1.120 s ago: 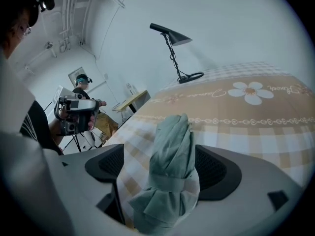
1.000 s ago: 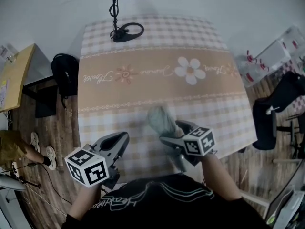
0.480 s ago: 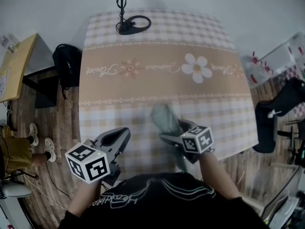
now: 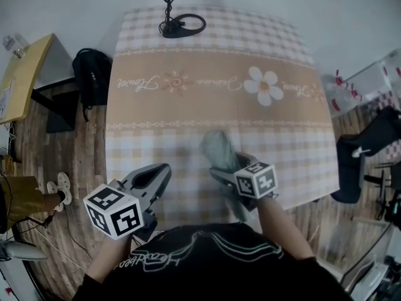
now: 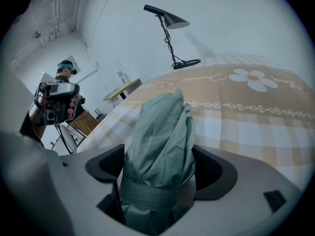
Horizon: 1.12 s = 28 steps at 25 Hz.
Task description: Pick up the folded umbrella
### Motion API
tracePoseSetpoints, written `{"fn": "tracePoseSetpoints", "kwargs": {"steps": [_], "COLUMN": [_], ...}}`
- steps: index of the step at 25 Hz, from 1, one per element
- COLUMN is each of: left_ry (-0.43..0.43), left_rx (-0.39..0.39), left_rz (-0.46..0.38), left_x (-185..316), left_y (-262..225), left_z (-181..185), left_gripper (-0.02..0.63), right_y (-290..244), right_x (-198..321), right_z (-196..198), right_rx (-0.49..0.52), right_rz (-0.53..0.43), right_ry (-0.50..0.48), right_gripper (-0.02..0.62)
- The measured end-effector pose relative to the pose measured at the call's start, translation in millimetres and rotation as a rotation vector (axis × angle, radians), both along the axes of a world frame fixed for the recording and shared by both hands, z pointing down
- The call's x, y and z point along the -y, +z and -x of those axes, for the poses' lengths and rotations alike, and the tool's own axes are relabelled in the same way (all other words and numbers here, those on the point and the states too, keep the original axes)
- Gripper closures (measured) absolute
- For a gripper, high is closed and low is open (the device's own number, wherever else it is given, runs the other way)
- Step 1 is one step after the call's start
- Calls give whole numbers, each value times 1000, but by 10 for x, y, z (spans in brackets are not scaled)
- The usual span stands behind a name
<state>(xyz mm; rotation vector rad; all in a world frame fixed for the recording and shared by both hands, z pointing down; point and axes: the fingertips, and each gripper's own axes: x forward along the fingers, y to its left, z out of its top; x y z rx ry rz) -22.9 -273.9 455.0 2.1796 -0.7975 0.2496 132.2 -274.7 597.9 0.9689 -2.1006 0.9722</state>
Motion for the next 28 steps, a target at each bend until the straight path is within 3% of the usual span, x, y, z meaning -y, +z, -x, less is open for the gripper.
{"fn": "tracePoseSetpoints", "kwargs": {"steps": [8, 19, 28], "left_ry": [0, -12, -56], "left_rx": [7, 20, 28], "left_rz": [20, 51, 60], "left_x": [-97, -188, -232], "left_y": [83, 195, 215], "left_z": [12, 92, 211], "left_gripper": [609, 609, 609], "right_y": [105, 119, 123], "right_x": [-44, -25, -34], "right_z": [11, -2, 1], "right_rx": [-206, -253, -229], "right_rz": [-11, -31, -30], "right_ry": [-63, -56, -44], "right_gripper": [170, 242, 250]}}
